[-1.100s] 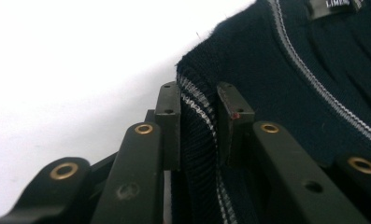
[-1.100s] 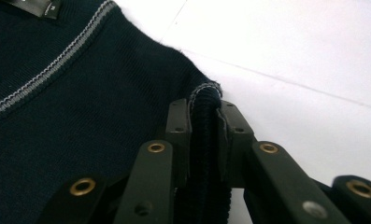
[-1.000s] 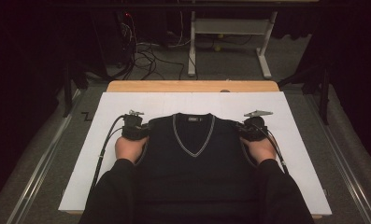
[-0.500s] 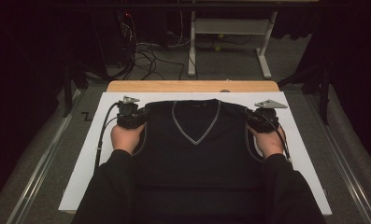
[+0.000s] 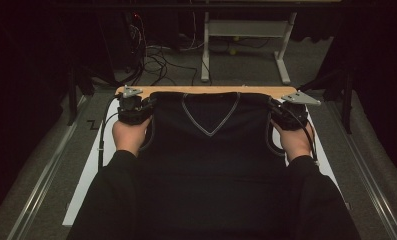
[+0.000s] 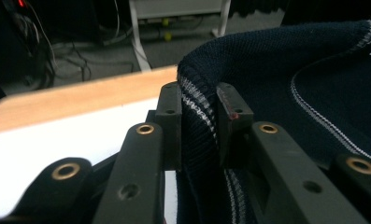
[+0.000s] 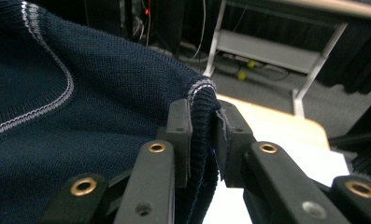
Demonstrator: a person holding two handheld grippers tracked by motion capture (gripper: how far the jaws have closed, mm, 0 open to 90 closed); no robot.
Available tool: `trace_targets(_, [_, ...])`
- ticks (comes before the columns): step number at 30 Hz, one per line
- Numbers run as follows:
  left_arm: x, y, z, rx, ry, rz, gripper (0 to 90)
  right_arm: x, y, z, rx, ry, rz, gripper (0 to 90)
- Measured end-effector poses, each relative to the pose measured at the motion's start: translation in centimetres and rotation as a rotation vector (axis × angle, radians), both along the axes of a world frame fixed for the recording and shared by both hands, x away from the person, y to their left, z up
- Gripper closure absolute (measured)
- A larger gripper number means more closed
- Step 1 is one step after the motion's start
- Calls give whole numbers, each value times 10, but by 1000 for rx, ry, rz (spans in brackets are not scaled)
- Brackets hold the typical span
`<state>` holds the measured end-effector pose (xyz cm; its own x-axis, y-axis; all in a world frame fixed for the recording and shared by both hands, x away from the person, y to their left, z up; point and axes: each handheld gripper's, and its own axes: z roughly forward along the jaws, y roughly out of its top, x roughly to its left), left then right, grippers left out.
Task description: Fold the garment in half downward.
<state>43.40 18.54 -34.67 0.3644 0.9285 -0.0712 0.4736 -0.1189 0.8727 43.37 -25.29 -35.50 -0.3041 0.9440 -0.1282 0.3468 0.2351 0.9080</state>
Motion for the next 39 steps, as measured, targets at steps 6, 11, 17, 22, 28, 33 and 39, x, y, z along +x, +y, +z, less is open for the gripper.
trace_targets(6, [-1, 0, 12, 10, -20, 9, 699, -3, -1, 14, 0, -46, -6, 829])
trace_targets(11, [-1, 0, 8, 16, 2, -7, 699, -5, -1, 12, -3, -28, 3, 846])
trace_targets(17, [-8, -2, -1, 2, -2, -35, 700, -9, -2, 5, -6, -15, 13, 849])
trace_targets(22, [-23, 2, -10, -33, -13, -64, 700, -24, -7, 0, -7, -27, 36, 848])
trace_targets(28, [-56, 9, -20, -30, -54, -128, 700, -53, -14, -6, -4, -52, 77, 848])
trace_targets(33, [-93, 16, -34, -33, -73, -182, 699, -85, -19, -18, -9, -79, 115, 848])
trace_targets(39, [-131, 20, -58, -22, -35, -224, 698, -122, -25, -40, -5, -84, 158, 848])
